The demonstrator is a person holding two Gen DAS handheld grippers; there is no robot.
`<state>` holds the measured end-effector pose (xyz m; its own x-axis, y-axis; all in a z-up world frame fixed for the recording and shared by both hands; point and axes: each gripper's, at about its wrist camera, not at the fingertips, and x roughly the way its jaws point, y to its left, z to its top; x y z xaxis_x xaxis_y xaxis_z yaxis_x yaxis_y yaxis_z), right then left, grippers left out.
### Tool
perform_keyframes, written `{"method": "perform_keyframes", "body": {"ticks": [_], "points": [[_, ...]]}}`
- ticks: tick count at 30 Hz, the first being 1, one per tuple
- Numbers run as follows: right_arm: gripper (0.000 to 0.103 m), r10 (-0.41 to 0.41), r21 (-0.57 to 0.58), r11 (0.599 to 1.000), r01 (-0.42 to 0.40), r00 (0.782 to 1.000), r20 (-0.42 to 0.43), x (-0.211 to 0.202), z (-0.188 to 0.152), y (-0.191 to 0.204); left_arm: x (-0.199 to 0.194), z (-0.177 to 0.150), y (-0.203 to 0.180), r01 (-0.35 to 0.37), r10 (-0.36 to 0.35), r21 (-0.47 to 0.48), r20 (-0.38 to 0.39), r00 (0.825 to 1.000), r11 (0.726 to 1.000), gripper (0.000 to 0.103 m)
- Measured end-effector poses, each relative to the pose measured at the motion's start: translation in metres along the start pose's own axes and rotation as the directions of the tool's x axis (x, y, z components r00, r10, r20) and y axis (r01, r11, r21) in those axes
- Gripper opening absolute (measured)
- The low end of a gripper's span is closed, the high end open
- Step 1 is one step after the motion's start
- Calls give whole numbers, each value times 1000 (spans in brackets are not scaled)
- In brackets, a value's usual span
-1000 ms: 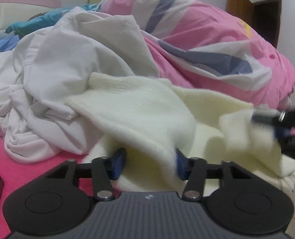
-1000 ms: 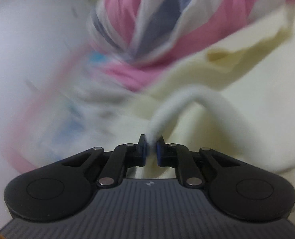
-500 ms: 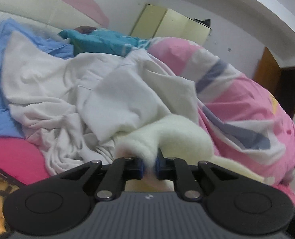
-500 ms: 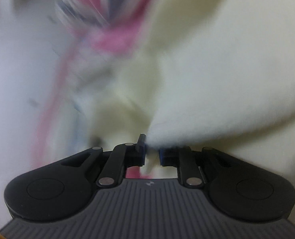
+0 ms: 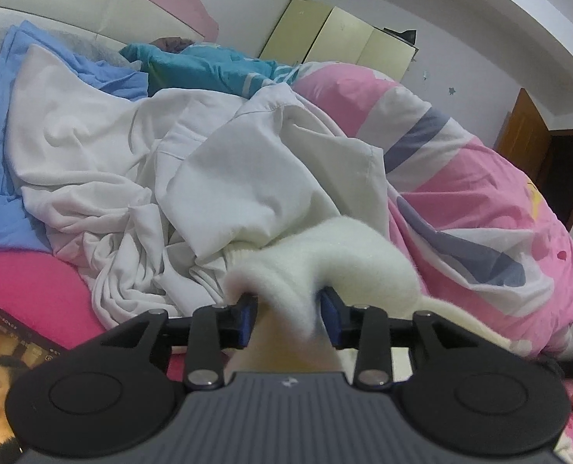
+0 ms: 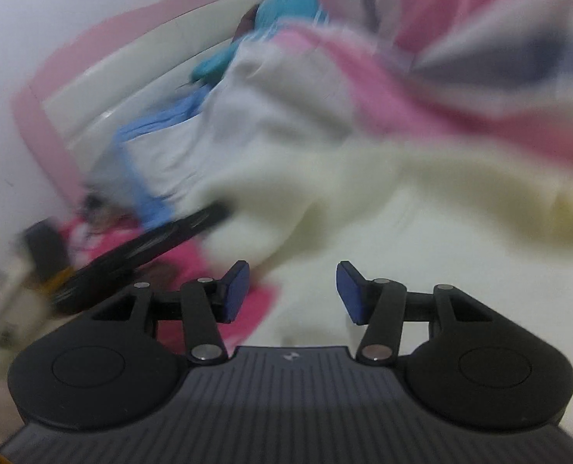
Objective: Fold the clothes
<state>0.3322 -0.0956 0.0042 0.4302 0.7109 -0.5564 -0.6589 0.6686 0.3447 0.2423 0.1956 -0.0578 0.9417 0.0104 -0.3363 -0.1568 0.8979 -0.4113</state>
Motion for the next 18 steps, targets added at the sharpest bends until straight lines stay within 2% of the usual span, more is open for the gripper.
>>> {"method": "perform_keyframes", "body": {"ticks": [2,4,5,7,11,14,18], "points": [[49,-45,-91,995,41,998,-41,25,17,-18,1,-2,-2,-6,6,21,-3,1000,1000,43],[49,-65,-217,976,33,988,-140,53,19,-26,4,-4,-6,-12,13,48,-14,1000,999,50],[49,-83,-284,958,24,977,-196,65,16,-28,6,-5,-8,-8,9,61,-28,1000,998,58],[49,-121,-367,930,3,946,-300,84,11,-33,9,-7,-13,6,0,88,-70,998,996,62],[53,-92,-432,898,-83,925,-369,94,12,-35,14,-16,-24,14,6,166,-122,993,986,68],[53,-79,-452,882,-134,902,-423,106,19,-31,15,-23,-32,-10,40,242,-122,992,970,69],[52,-78,-502,841,-201,873,-481,111,26,-22,18,-22,-28,-29,57,219,-123,991,975,69]]}}
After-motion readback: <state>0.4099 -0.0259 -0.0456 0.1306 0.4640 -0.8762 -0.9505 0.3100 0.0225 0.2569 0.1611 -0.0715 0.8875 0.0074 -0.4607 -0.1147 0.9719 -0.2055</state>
